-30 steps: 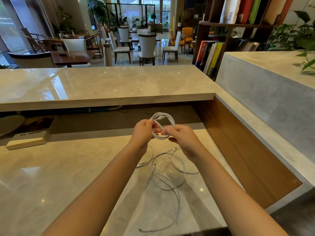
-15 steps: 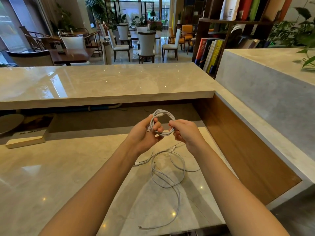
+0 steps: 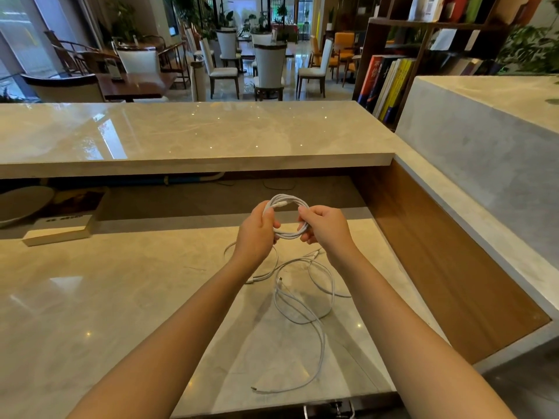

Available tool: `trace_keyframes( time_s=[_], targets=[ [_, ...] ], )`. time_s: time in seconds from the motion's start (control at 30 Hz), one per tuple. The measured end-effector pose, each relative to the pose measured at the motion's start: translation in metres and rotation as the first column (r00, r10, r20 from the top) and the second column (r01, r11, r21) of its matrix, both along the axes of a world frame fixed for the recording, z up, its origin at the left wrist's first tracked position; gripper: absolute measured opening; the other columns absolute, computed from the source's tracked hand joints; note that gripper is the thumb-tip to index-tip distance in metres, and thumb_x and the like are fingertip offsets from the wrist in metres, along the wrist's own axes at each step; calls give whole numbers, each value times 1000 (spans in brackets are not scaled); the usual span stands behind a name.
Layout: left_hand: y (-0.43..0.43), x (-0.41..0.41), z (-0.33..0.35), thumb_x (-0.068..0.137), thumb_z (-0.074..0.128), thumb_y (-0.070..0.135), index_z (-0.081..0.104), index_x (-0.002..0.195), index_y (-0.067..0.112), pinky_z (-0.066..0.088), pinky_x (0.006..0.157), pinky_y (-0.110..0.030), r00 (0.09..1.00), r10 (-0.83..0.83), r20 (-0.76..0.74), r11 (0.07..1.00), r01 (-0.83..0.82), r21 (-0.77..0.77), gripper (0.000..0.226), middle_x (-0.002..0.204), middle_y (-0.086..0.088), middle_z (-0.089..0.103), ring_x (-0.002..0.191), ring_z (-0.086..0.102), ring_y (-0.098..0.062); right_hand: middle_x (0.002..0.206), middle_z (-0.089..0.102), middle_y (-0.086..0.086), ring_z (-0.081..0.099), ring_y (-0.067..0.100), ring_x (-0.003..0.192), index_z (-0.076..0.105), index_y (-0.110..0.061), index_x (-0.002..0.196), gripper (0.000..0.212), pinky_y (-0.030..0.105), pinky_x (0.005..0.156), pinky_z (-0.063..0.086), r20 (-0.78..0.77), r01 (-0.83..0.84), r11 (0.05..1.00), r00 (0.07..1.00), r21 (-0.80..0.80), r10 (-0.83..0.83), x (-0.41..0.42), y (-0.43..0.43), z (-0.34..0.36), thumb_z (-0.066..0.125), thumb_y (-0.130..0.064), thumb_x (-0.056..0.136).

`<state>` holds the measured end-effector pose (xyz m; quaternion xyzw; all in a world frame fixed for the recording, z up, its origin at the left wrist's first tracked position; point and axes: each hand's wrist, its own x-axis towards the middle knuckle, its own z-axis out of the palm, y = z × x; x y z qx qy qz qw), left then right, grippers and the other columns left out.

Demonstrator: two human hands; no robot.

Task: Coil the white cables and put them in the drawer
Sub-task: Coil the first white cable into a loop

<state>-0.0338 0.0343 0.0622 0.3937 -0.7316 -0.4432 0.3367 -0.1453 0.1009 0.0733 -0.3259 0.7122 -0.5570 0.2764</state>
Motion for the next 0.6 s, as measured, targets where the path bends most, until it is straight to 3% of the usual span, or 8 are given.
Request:
trace_keyframes(
  time_s=[0.07,0.13,0.23,0.33,0.43,0.6],
  targets=[
    [0,-1,-8,101,27,29,49,127,21,50,67,-33,992,100,-71,990,-106,-94,34,87,-1,61,76,58,-14,62,59,5,54,12,49,63,-10,72,29,22,51,45,35,34,999,999,2,-34,4,-4,-3,52,-25,94],
    [2,-2,-13,101,27,28,51,125,19,50,66,-33,968,171,-184,983,-181,-39,35,88,-2,63,76,59,-14,63,60,6,54,12,50,62,-9,71,30,23,52,45,29,57,998,998,9,-57,10,-6,-6,51,-24,94],
    [2,-2,-10,101,28,25,57,111,16,52,67,-32,902,253,-350,935,-134,329,32,81,-4,65,70,61,-14,64,60,6,54,13,51,62,-10,73,29,28,55,45,-21,63,998,998,2,-63,16,-7,-12,50,-24,95],
    [-1,4,4,99,34,19,60,99,8,51,68,-32,857,272,-438,733,111,671,28,67,-6,59,64,60,-18,64,59,4,53,12,52,63,-9,77,27,28,56,45,-71,57,997,996,-47,-61,15,-4,-17,50,-24,95],
    [-5,14,11,92,36,16,58,79,5,47,75,-38,889,159,-428,568,273,777,28,56,-7,47,62,55,-21,63,57,1,52,11,55,63,-6,80,26,22,54,43,-173,-6,997,985,-75,-7,11,2,-17,50,-23,95],
    [-14,19,11,90,28,26,54,53,7,41,79,-38,909,-83,-408,569,379,730,49,46,-7,44,61,54,-20,58,52,2,48,13,55,61,-3,72,30,27,57,40,-322,-109,994,941,19,110,9,2,-9,53,-23,93]
  ],
)
